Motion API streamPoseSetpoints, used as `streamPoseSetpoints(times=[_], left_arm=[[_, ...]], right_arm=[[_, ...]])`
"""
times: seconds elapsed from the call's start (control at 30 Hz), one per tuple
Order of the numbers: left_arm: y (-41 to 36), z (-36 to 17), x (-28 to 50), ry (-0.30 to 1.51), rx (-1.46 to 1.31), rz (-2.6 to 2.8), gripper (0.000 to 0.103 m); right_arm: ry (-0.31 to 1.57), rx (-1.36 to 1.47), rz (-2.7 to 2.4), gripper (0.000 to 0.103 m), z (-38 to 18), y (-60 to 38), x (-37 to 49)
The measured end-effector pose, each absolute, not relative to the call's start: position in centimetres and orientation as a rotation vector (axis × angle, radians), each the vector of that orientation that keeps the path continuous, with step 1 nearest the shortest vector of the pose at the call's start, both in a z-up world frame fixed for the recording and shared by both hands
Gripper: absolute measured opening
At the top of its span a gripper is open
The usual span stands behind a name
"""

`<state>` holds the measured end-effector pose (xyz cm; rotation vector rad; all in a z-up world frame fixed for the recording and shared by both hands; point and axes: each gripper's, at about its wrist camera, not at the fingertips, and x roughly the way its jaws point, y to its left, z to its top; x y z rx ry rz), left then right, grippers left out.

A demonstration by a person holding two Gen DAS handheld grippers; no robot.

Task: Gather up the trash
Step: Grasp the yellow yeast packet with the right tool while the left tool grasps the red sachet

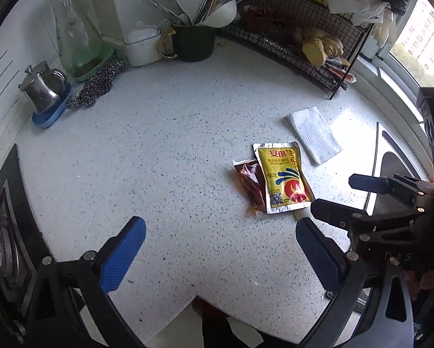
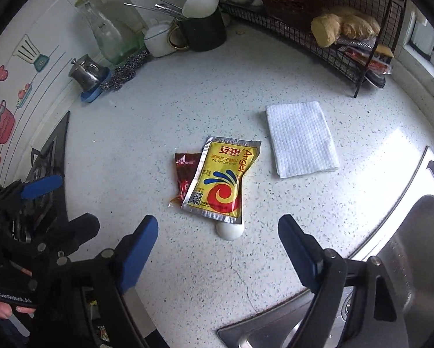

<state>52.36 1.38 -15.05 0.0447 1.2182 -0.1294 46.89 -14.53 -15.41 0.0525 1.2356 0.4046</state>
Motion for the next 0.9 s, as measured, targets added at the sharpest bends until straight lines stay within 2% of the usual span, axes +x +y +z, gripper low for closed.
streamPoseSetpoints(times=[0.13,0.3,0.47,0.53,0.57,0.67,0.7,0.8,0.9], left_arm=[[1.8,-17.0,54.5,1.252,0.062,-0.124,0.102],[2.4,-19.1,56.1,1.292,0.061,-0.128,0.102],[3.0,-20.6,56.9,1.324,0.028,-0.14,0.102],[3.1,-21.1,57.0,1.334,0.017,-0.14,0.102],[3.2,-21.2,57.0,1.336,0.014,-0.141,0.102],[2.9,-21.5,56.8,1.341,0.011,-0.151,0.102],[2.8,-21.6,56.7,1.342,0.02,-0.148,0.102],[2.4,-21.4,56.5,1.34,0.027,-0.165,0.102],[2.1,-20.8,56.5,1.331,0.021,-0.178,0.102]], right_arm=[[1.292,0.026,0.364,0.081,-17.3,-13.2,48.7],[1.361,0.014,0.329,0.071,-19.4,-11.9,50.5],[1.375,-0.001,0.316,0.069,-20.3,-11.4,51.4],[1.366,-0.016,0.31,0.059,-20.2,-11.2,51.6],[1.362,-0.037,0.306,0.045,-20.1,-10.9,51.7],[1.358,-0.065,0.313,0.04,-20.3,-11.0,51.6],[1.356,-0.064,0.31,0.032,-20.3,-11.1,51.6],[1.342,-0.007,0.313,0.018,-19.8,-12.1,51.6],[1.312,0.011,0.334,0.013,-18.6,-12.8,51.3]])
